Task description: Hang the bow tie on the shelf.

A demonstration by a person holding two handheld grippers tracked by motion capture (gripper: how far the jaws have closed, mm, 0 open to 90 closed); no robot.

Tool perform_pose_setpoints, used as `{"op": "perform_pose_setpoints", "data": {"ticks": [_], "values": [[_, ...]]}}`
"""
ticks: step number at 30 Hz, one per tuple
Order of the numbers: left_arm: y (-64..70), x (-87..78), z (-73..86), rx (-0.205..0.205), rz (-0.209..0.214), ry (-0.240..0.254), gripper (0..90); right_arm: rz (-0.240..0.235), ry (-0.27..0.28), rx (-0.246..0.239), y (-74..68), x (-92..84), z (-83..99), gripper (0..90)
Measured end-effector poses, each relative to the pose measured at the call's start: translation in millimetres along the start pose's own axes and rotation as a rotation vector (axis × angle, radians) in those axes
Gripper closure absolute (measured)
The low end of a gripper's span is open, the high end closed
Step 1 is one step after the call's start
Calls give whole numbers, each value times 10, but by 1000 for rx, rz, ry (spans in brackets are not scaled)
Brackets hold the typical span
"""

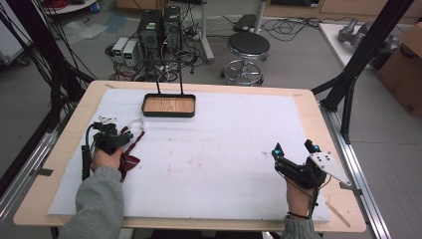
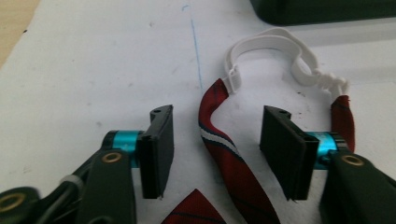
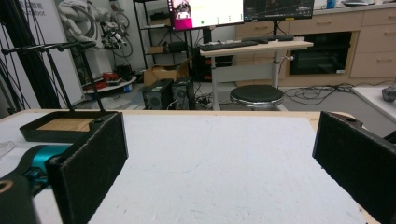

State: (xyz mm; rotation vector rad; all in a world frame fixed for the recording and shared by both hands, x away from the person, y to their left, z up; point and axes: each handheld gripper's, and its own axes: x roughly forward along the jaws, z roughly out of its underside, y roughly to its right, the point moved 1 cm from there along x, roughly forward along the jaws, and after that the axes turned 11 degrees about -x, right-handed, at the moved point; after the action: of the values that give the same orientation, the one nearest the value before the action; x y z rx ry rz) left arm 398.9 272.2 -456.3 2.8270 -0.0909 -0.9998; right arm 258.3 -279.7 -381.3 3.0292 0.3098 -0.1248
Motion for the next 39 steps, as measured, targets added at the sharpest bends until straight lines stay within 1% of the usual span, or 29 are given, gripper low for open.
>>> {"op": "perform_pose_setpoints", "data": {"ticks": [2, 3, 5, 6, 8, 9, 10, 12, 13, 15, 16, 17, 19, 22, 23, 25, 26, 27, 28, 29, 30, 31, 33, 34, 35, 36, 37, 38, 39], "values": [[16, -12, 3, 16, 22, -3, 588, 1, 0, 1, 0, 1, 0, 21], [16, -12, 3, 16, 22, -3, 631, 1, 0, 1, 0, 1, 0, 21], [24, -21, 2, 9, 30, -8, 715, 3, 0, 2, 3, -1, 0, 21], [13, -31, -1, -6, 29, -16, 758, 3, 0, 2, 3, -2, -1, 21], [1, -37, -3, -10, 27, -18, 845, 5, -1, 4, 3, -3, 0, 21], [-10, -41, -3, -14, 29, -20, 845, 5, -1, 4, 4, -4, -1, 21], [-18, -43, -3, -17, 34, -20, 878, 6, 0, 2, 8, -4, 0, 21], [-20, -52, -5, -18, 39, -26, 882, 7, 1, 1, 9, -4, -1, 21], [-9, -63, -8, -18, 52, -23, 888, 8, -1, 1, 9, -3, 1, 21], [10, -91, -21, -9, 48, 11, 888, 9, -1, 1, 9, -2, 0, 21], [10, -91, -21, -9, 48, 11, 888, 7, -2, 5, 4, -4, 0, 21], [20, -146, -50, -12, 63, 57, 889, 8, 1, 0, 7, -3, -1, 21], [24, -214, -86, -16, 81, 103, 889, 10, 5, -1, 8, -5, -1, 21], [27, -333, -151, -24, 95, 185, 890, 14, 5, 1, 11, -4, -1, 21], [27, -333, -151, -24, 95, 185, 890, 14, 3, 3, 9, -5, -2, 21], [24, -403, -194, -31, 104, 223, 891, 15, 4, -1, 9, -5, -1, 21], [30, -491, -255, -40, 122, 276, 890, 17, 4, 0, 7, -8, -2, 21], [30, -491, -255, -40, 122, 276, 890, 17, 4, 0, 7, -8, -2, 21], [52, -558, -308, -48, 165, 316, 891, 17, 4, 2, 7, -11, -3, 21], [52, -558, -308, -48, 165, 316, 890, 18, 4, 7, 7, -13, -3, 21], [92, -620, -367, -30, 179, 334, 890, 19, 6, 3, 13, -12, -4, 21], [92, -620, -367, -30, 179, 334, 890, 20, 6, 4, 17, -9, -2, 21], [144, -696, -432, -24, 193, 372, 890, 22, 1, 14, 15, -10, -2, 21], [194, -781, -509, -15, 210, 412, 891, 23, 3, 10, 23, -8, -2, 21], [224, -823, -551, -12, 217, 432, 891, 21, 3, 15, 21, -12, -2, 21], [254, -860, -594, -6, 228, 448, 891, 22, 9, 9, 29, -12, -4, 21], [254, -860, -594, -6, 228, 448, 891, 23, 10, 12, 31, -15, -4, 21], [316, -926, -680, 11, 235, 469, 891, 22, 10, 14, 32, -17, -5, 21], [316, -926, -680, 11, 235, 469, 891, 21, 9, 19, 35, -21, -5, 21]]}}
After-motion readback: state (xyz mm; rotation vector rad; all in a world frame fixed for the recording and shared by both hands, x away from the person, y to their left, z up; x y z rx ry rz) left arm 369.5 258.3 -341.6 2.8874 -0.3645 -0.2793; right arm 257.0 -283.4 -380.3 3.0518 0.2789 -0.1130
